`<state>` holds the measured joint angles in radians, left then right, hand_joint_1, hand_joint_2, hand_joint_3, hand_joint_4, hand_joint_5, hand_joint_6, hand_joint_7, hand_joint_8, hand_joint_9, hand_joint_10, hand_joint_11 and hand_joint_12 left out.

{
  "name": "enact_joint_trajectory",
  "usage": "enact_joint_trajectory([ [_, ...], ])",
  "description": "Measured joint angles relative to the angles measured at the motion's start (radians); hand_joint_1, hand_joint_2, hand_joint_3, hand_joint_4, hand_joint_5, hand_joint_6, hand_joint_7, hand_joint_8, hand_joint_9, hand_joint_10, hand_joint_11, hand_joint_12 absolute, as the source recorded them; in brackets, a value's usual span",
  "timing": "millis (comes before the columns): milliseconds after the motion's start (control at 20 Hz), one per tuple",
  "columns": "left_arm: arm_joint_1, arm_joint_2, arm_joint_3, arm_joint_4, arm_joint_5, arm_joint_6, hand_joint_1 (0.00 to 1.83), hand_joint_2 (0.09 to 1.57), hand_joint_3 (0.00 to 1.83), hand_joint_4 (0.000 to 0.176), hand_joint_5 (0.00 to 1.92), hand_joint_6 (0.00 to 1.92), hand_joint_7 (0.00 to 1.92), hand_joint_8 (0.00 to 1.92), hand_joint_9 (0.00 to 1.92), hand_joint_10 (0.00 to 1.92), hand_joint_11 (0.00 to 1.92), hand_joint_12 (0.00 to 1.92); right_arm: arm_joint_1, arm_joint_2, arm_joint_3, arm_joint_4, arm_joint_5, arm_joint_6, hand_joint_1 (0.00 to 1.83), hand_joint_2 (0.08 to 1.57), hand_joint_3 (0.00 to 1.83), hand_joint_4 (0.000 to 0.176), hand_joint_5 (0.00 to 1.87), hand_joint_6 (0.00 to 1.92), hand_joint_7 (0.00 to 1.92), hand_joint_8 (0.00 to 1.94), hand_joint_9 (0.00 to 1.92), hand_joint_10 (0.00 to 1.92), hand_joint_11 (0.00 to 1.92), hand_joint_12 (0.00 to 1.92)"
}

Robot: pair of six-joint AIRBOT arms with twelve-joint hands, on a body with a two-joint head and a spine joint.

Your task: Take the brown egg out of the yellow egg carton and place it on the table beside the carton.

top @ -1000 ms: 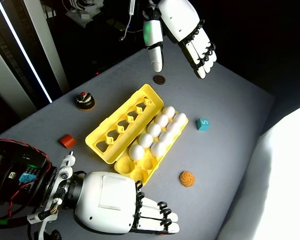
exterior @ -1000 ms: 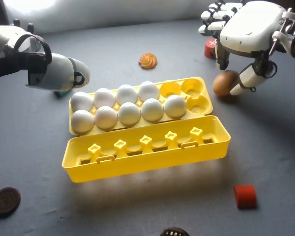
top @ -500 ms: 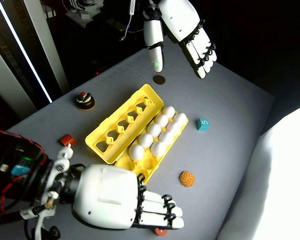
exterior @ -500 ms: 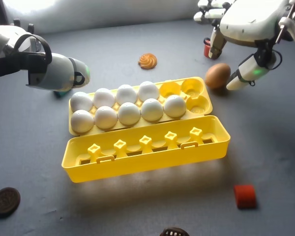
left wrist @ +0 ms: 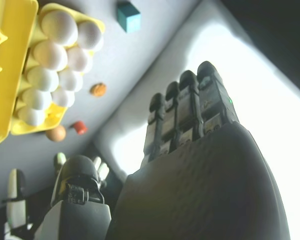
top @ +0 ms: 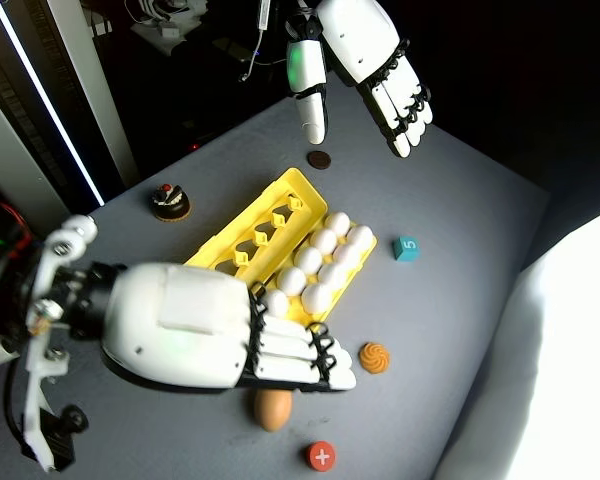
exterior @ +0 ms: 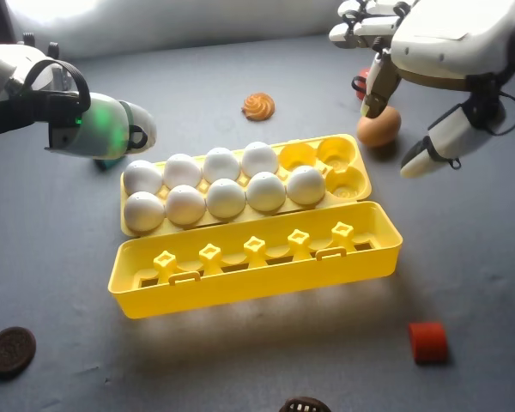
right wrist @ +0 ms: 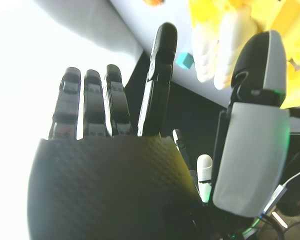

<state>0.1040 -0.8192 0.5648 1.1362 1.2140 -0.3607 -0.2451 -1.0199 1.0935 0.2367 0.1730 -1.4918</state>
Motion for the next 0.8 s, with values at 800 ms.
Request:
enact_joint_trajectory([
  [800,-0.002,0.000,0.000,0.008,0.000,0.000,0.00,1.17,0.00,0.000,0.10,0.01,0.08,0.01,0.07,0.01,0.01,0.01,-0.041,0.221,-0.247,0.306,0.025,-0.086,0.75,0.79,0.00,0.176,0.99,0.01,0.23,0.01,0.00,0.00,0.00,0.00],
])
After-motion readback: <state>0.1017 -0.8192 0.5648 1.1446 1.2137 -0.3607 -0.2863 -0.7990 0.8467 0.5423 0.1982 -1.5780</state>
